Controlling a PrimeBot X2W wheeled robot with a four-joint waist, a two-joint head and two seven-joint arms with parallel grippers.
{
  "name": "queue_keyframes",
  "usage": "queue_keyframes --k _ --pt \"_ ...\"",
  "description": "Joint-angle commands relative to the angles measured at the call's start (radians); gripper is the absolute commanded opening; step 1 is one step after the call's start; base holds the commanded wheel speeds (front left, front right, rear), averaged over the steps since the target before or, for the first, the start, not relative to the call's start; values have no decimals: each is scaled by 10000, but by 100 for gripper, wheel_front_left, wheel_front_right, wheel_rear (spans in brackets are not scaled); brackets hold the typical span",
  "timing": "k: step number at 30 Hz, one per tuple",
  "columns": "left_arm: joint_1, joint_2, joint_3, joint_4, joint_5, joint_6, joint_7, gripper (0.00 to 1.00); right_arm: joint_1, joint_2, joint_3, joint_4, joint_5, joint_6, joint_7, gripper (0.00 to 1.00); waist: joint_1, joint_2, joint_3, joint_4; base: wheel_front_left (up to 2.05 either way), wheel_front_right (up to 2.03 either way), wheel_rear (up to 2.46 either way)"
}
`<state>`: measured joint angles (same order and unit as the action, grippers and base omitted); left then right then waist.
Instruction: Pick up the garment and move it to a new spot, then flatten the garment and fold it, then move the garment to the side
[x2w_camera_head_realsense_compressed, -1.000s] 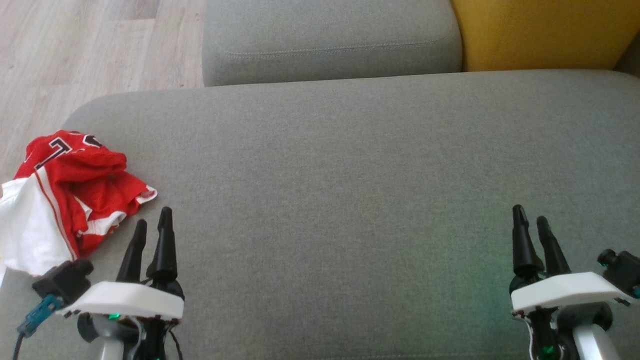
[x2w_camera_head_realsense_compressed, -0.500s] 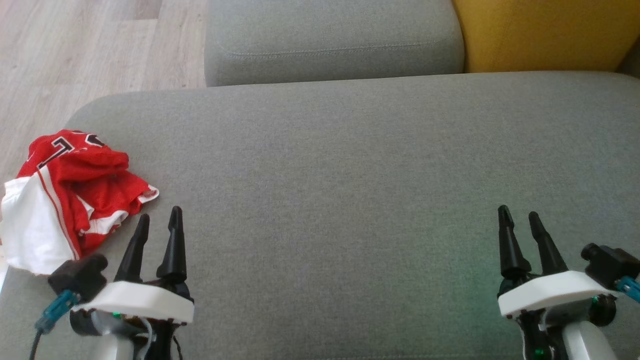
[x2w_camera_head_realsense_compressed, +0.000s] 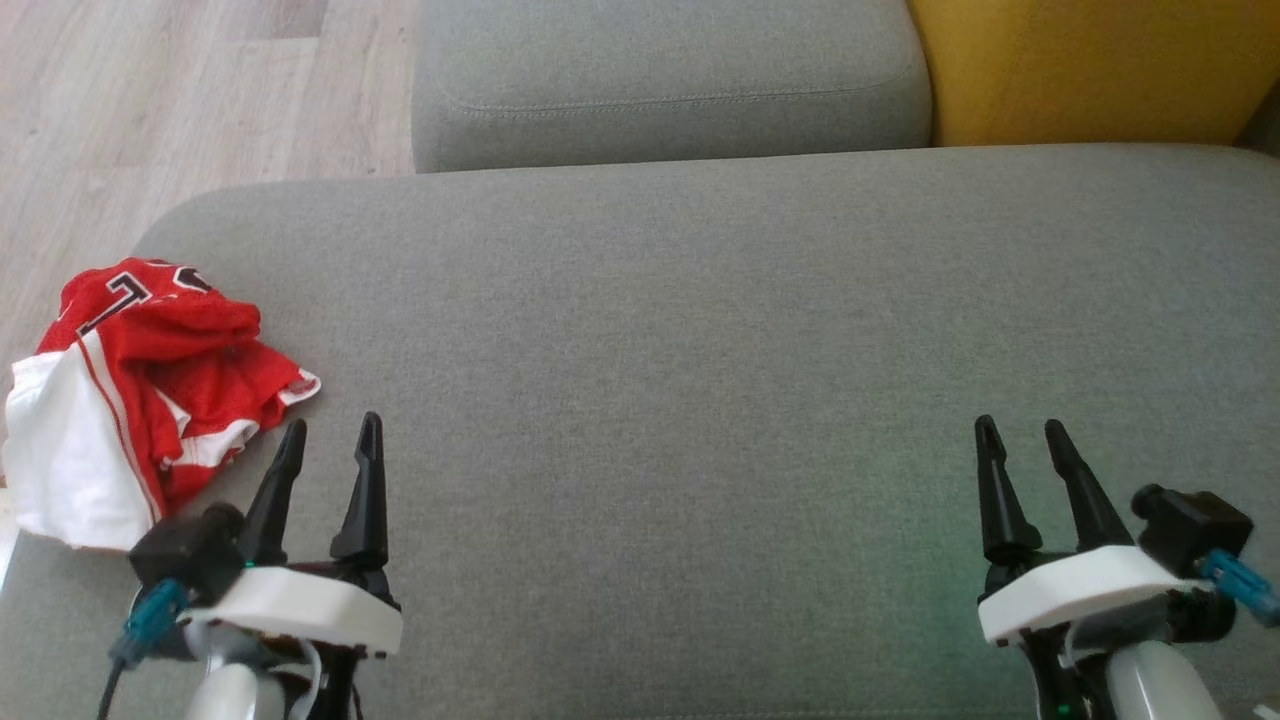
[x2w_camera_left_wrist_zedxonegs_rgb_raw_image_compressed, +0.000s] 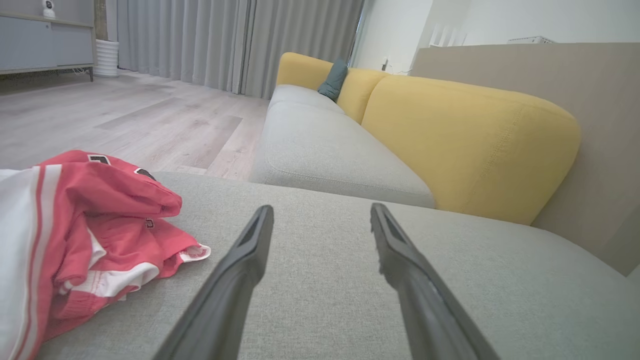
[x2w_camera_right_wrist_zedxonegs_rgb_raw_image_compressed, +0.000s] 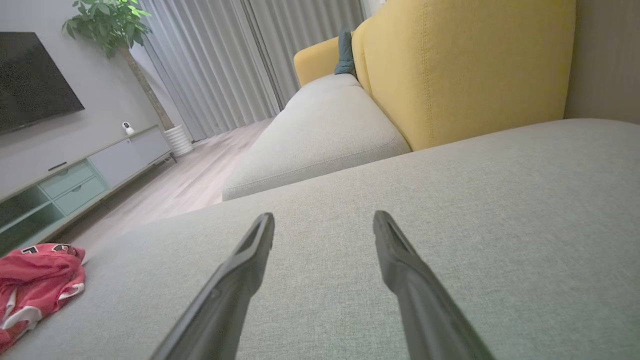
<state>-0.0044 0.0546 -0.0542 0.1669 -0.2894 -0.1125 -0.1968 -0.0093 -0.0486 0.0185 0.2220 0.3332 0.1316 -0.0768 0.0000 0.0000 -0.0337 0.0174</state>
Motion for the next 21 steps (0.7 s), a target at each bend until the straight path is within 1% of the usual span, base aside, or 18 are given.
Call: queue_keyframes --k 1,18,21 --pt "-313 157 212 -353 330 74 -168 100 -245 -58 239 -374 -335 -8 -155 100 0 0 4 -7 0 0 0" --pt "-317 108 106 -92 2043 103 -636 100 -196 -24 324 -433 -1991 -9 -399 100 0 0 -34 15 0 0 0" --pt "-317 94 107 -30 2045 97 -649 100 -177 -21 289 -410 -1960 -9 -393 100 0 0 -41 17 0 0 0"
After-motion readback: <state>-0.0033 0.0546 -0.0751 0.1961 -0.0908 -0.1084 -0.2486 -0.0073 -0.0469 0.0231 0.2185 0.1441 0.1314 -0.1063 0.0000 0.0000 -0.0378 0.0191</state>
